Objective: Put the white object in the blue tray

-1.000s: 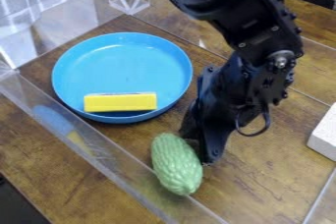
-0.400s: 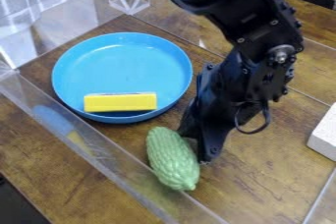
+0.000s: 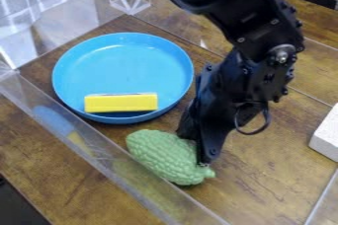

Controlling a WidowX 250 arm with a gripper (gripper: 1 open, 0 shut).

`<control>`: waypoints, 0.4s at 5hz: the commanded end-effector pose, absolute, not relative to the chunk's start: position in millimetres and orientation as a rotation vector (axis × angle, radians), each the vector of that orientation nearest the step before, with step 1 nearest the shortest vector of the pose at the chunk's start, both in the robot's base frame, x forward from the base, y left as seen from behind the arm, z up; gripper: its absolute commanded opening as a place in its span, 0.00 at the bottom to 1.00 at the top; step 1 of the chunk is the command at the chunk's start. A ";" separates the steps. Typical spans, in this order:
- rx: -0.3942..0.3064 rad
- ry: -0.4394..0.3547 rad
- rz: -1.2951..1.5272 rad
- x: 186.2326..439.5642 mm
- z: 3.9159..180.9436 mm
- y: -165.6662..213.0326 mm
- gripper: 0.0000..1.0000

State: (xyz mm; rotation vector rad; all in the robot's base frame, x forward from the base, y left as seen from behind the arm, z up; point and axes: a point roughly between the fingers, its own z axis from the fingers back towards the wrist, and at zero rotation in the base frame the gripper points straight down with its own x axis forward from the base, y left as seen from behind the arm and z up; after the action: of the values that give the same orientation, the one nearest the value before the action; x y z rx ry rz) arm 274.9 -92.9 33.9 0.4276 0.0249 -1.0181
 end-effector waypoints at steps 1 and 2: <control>0.423 -0.049 -0.997 278.1 55.2 -93.1 0.00; 0.418 -0.046 -0.997 276.9 54.3 -93.2 0.00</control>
State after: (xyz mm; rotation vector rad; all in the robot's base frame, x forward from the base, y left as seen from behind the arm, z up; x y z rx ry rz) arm 272.1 -92.6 33.6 0.4229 0.0294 -1.0197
